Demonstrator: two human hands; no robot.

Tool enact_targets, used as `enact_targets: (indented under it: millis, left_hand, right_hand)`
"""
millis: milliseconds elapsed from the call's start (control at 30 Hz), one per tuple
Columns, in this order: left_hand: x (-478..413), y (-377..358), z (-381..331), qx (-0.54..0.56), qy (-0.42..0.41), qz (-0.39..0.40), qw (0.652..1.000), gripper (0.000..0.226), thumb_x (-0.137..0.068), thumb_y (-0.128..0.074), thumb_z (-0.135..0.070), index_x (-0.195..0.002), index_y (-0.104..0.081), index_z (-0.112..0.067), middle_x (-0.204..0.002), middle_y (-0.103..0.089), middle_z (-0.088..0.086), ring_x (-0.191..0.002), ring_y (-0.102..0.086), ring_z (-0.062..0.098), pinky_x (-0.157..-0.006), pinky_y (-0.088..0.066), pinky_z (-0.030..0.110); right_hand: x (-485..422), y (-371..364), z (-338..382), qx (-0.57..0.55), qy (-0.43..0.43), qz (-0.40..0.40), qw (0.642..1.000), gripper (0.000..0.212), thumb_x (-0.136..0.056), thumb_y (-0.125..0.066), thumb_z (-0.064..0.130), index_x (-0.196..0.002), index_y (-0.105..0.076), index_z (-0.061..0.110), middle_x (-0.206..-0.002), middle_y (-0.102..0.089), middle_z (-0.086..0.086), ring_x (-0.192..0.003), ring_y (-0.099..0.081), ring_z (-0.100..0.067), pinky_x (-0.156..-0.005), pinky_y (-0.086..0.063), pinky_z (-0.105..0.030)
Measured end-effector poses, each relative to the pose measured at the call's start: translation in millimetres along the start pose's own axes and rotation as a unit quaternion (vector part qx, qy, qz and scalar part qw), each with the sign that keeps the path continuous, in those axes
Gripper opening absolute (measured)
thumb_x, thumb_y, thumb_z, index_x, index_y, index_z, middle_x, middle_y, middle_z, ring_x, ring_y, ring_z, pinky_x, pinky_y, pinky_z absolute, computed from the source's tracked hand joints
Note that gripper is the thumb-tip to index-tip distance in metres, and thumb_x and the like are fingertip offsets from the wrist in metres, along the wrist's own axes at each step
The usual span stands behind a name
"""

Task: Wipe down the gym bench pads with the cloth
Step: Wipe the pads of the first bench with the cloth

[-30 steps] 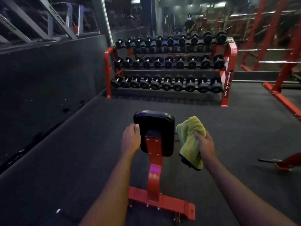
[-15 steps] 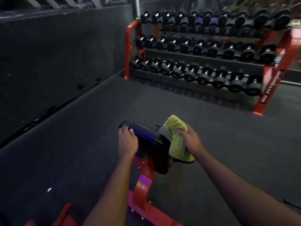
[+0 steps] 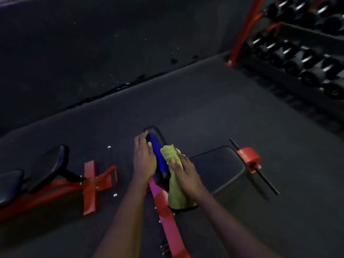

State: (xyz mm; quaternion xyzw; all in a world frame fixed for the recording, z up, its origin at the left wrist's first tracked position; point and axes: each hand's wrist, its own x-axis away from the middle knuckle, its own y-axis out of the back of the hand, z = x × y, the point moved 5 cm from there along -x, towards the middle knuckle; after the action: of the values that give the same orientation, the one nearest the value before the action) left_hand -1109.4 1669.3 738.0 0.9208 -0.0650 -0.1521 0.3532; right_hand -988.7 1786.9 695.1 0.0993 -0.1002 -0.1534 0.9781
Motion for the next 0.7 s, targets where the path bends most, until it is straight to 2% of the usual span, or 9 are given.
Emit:
enact_targets:
  millis: [33,100,200,300,333,467,567,633,700]
  left_hand:
    - [0,-2,0,-0.001,-0.005,-0.007,1.000,0.040,-0.105,-0.036,-0.013,-0.144,-0.042,-0.008,-0.141,-0.040,0.007,-0.121,-0.046,0.010,-0.103,-0.036,0.024]
    - [1,-4,0,-0.009,-0.004,-0.016,1.000,0.040,-0.105,-0.035,-0.012,-0.144,-0.042,-0.007,-0.140,-0.041,0.008,-0.116,-0.040,0.000,-0.098,-0.028,0.009]
    - [0,-4,0,-0.024,0.004,-0.010,1.000,0.040,-0.105,-0.034,-0.013,-0.144,-0.041,-0.009,-0.142,-0.039,0.005,-0.118,-0.040,0.000,-0.096,-0.027,0.005]
    - [-1,-3,-1,-0.050,0.023,0.017,0.998,0.038,-0.105,-0.034,-0.013,-0.142,-0.041,-0.011,-0.143,-0.038,0.003,-0.121,-0.050,0.016,-0.100,-0.035,0.021]
    - [-3,-4,-2,-0.064,0.037,0.020,0.997,0.036,-0.105,-0.035,-0.011,-0.140,-0.042,-0.011,-0.141,-0.039,0.003,-0.119,-0.053,0.022,-0.098,-0.040,0.028]
    - [-11,-8,-13,-0.098,0.078,-0.022,0.992,0.024,-0.101,-0.040,-0.008,-0.123,-0.048,-0.005,-0.129,-0.042,0.011,-0.103,-0.058,0.037,-0.086,-0.046,0.047]
    - [-12,-13,-16,-0.080,0.060,-0.060,0.993,0.016,-0.101,-0.041,-0.006,-0.114,-0.049,-0.003,-0.122,-0.042,0.011,-0.096,-0.058,0.034,-0.081,-0.047,0.047]
    - [-12,-14,-12,-0.075,0.053,-0.075,0.993,0.015,-0.102,-0.040,-0.007,-0.113,-0.049,-0.004,-0.120,-0.043,0.010,-0.096,-0.057,0.030,-0.081,-0.046,0.042]
    - [-12,-15,-12,-0.073,0.049,-0.078,0.993,0.022,-0.103,-0.038,-0.009,-0.121,-0.050,-0.004,-0.125,-0.043,0.008,-0.104,-0.055,0.024,-0.087,-0.043,0.031]
  right_hand:
    - [-12,-5,-1,-0.003,-0.009,0.020,1.000,0.063,-0.083,-0.032,0.084,-0.144,-0.029,0.067,-0.154,-0.039,0.024,-0.146,-0.031,-0.006,-0.119,-0.022,-0.049]
    - [-43,-11,10,-0.047,-0.021,0.050,0.997,0.066,-0.085,-0.034,0.083,-0.148,-0.029,0.062,-0.157,-0.038,0.020,-0.148,-0.032,-0.008,-0.121,-0.022,-0.050]
    - [-116,-22,17,-0.093,-0.074,0.097,0.988,0.078,-0.091,-0.042,0.078,-0.154,-0.041,0.032,-0.158,-0.043,0.003,-0.148,-0.036,-0.020,-0.123,-0.025,-0.045]
    - [-158,-41,-13,-0.106,-0.098,0.152,0.978,0.113,-0.064,-0.044,0.095,-0.153,-0.043,0.027,-0.157,-0.044,0.000,-0.146,-0.039,-0.021,-0.123,-0.026,-0.046]
    - [-149,-39,-18,-0.105,-0.100,0.151,0.978,0.111,-0.064,-0.044,0.094,-0.154,-0.042,0.027,-0.157,-0.044,0.002,-0.146,-0.039,-0.019,-0.123,-0.026,-0.046]
    - [-42,-11,-20,-0.146,-0.075,0.129,0.978,0.076,-0.092,-0.047,0.074,-0.156,-0.034,0.034,-0.157,-0.030,0.024,-0.148,-0.025,-0.003,-0.126,-0.017,-0.042]
    - [-17,-10,-34,-0.132,-0.073,0.101,0.983,0.091,-0.078,-0.036,0.090,-0.156,-0.029,0.043,-0.163,-0.024,0.025,-0.151,-0.020,-0.001,-0.126,-0.012,-0.050]
    - [-44,-19,-29,-0.103,-0.067,0.081,0.989,0.100,-0.073,-0.031,0.093,-0.157,-0.028,0.039,-0.165,-0.024,0.021,-0.152,-0.021,-0.008,-0.125,-0.013,-0.054]
    - [-93,-26,-16,-0.112,-0.081,0.093,0.986,0.107,-0.069,-0.031,0.092,-0.158,-0.030,0.033,-0.166,-0.025,0.012,-0.153,-0.023,-0.014,-0.124,-0.016,-0.053]
